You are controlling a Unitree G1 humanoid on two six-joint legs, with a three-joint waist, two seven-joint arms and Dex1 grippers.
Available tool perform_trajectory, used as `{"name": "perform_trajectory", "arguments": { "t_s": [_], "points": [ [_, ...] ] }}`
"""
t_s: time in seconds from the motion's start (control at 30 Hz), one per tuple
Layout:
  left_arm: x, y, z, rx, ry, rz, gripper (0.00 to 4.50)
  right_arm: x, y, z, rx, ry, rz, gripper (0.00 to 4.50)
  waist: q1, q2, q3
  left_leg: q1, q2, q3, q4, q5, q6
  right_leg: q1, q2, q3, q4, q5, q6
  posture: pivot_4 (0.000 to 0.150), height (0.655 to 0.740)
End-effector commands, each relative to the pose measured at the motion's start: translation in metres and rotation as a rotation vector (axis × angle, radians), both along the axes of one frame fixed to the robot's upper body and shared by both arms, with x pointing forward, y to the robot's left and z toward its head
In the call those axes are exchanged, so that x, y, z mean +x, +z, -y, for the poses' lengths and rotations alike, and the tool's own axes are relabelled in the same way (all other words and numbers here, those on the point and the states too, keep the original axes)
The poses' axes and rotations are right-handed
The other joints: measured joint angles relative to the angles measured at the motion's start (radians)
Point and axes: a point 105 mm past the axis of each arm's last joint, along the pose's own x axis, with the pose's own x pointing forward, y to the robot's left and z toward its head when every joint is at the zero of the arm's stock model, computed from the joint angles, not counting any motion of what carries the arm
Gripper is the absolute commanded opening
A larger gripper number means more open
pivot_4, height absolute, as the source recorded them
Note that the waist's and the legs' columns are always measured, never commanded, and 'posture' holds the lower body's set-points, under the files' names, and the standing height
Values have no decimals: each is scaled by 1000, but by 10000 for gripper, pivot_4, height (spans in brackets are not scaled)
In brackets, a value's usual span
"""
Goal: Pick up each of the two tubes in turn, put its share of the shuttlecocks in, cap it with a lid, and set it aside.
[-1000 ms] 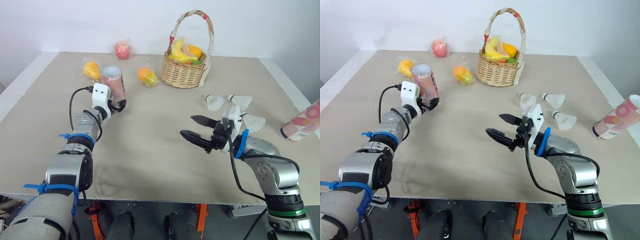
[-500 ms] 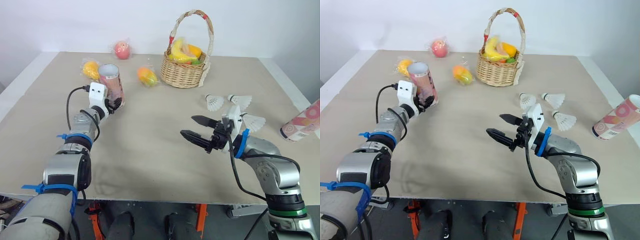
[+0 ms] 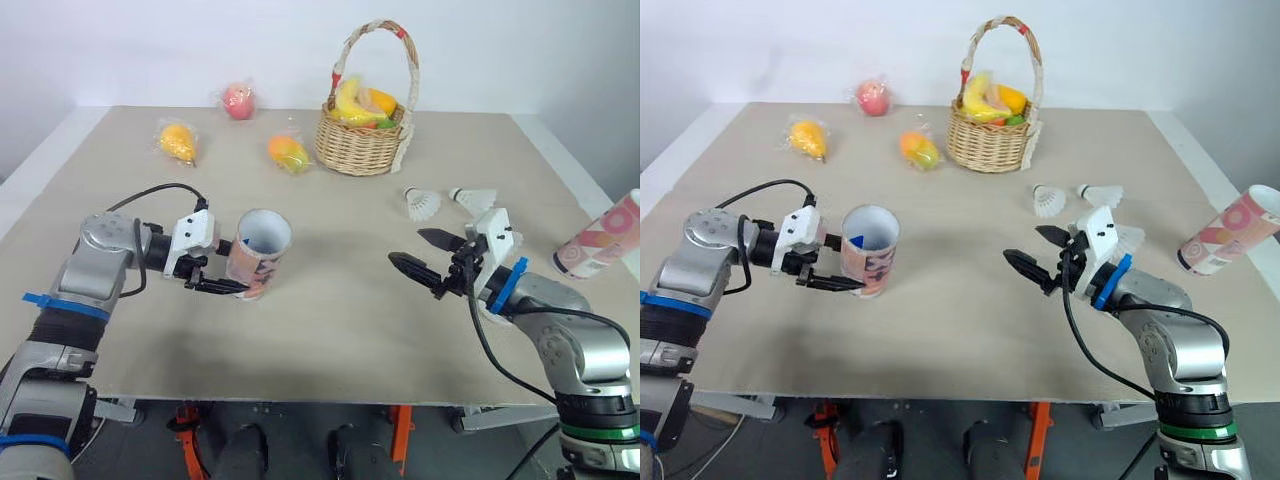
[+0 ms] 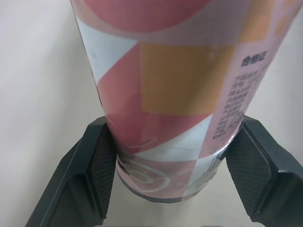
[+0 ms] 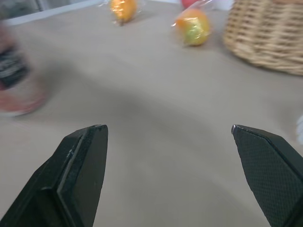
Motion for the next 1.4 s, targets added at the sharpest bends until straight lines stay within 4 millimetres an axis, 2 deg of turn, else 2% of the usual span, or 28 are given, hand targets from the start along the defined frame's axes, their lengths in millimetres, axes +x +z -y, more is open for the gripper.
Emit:
{"name": "perform_trajectory", "arguments": {
  "t_s": [0.03, 0.13, 0.23, 0.37, 0.5, 0.67, 0.7, 0.73, 0.77, 0.83, 0.87, 0.93, 0.97, 1.07, 1.17, 1.23, 1.27, 1.3, 1.4],
  "points": [
    [-15, 15, 17, -30, -78, -16, 32024, 37, -1, 9, -28, -232, 37, 45000, -1, 0, 0, 1, 0, 1, 0, 1, 1, 1, -1, 0, 0, 1, 1, 1500, 7400],
    [-19, 12, 24, -29, -91, -39, 32024, 58, -11, 4, -56, -313, 21, 45000, -2, 0, 0, 1, 0, 2, 1, 4, 2, 0, -1, 1, 0, 3, -2, 1500, 7400],
    [-19, 5, 22, 22, -90, -54, 32024, 81, -18, 6, -60, -410, 4, 45000, -2, 0, 0, 2, 1, 2, 0, 4, 2, 0, 0, 1, 0, 5, -1, 1500, 7400],
    [-19, 1, 21, 63, -89, -79, 32024, 108, -18, 13, -72, -501, 12, 45000, -3, 0, 0, 0, 0, 2, -1, 5, 2, -2, 0, 1, 0, 5, -3, 1500, 7400],
    [-22, -3, 17, 115, -95, -110, 32024, 124, -11, 9, -67, -505, 37, 45000, -4, 0, 0, -1, 0, 3, -3, 4, 2, -4, 0, 2, 0, 6, -6, 1500, 7400],
    [-24, -7, 13, 160, -87, -131, 32024, 139, -14, 9, -71, -545, 3, 45000, -6, 0, 0, -2, 0, 3, -7, 4, 2, -5, 0, 2, 0, 5, -8, 1500, 7400],
    [-24, -7, 13, 160, -87, -130, 31667, 141, -15, 10, -70, -560, -6, 40847, -6, 0, 0, -2, 0, 3, -8, 4, 2, -6, 0, 2, 0, 5, -8, 1500, 7400],
    [-24, -7, 13, 160, -88, -129, 31667, 143, -15, 10, -56, -571, -17, 39339, -6, 0, 0, -2, 0, 3, -8, 4, 2, -6, 0, 2, 0, 4, -8, 1500, 7400],
    [-25, -7, 13, 158, -90, -128, 31667, 144, -15, 10, -55, -579, -21, 36006, -7, 0, 0, -2, 0, 3, -8, 4, 2, -6, 0, 2, 0, 4, -8, 1500, 7400],
    [-25, -7, 14, 153, -94, -128, 31667, 146, -15, 10, -54, -590, -25, 28272, -7, 0, 0, -2, 0, 4, -8, 4, 2, -6, 0, 2, 0, 4, -8, 1500, 7400],
    [-25, -6, 15, 151, -95, -129, 31667, 146, -15, 11, -55, -593, -26, 22917, -8, 0, 0, -2, 0, 4, -8, 4, 2, -6, 0, 3, 0, 4, -8, 1500, 7400],
    [-26, -7, 15, 149, -96, -127, 31667, 146, -15, 13, -49, -603, -23, 19116, -9, 0, 0, -2, 0, 3, -9, 4, 2, -6, 0, 3, 0, 4, -8, 1500, 7400],
    [-27, -6, 15, 148, -97, -126, 31667, 146, -13, 15, -47, -608, -14, 13295, -9, 0, 0, -2, 0, 4, -9, 4, 2, -6, 0, 3, 0, 4, -8, 1500, 7400],
    [-29, -5, 17, 133, -108, -126, 31667, 146, -2, 17, -17, -590, 38, 570, -9, 0, 0, -2, 0, 4, -9, 4, 2, -6, 0, 3, 0, 4, -8, 1500, 7400],
    [-28, -5, 18, 132, -116, -125, 31667, 141, 24, 9, 30, -461, 151, 570, -9, 1, 0, -2, 0, 4, -9, 4, 2, -6, 0, 3, 0, 4, -8, 1500, 7400],
    [-28, -5, 19, 134, -120, -124, 31667, 129, 36, -2, 17, -310, 226, 570, -8, 1, 0, -2, 0, 4, -9, 4, 2, -6, 0, 3, 0, 4, -8, 1500, 7400],
    [-28, -5, 21, 133, -127, -127, 31667, 111, 47, -13, -5, -169, 292, 570, -6, 1, 0, -2, 0, 3, -9, 4, 2, -6, 0, 2, 0, 4, -8, 1500, 7400],
    [-28, -6, 22, 130, -137, -132, 31667, 84, 58, -27, -30, 0, 346, 570, -3, 1, 0, -2, 0, 3, -9, 4, 2, -6, 0, 2, 0, 4, -7, 1500, 7400],
    [-29, -5, 25, 122, -151, -142, 31667, 16, 75, -56, -118, 346, 431, 570, 4, 3, 1, -5, -1, 0, -5, 1, 2, -6, -2, 0, 1, 2, -7, 1500, 7400]
  ]
}}
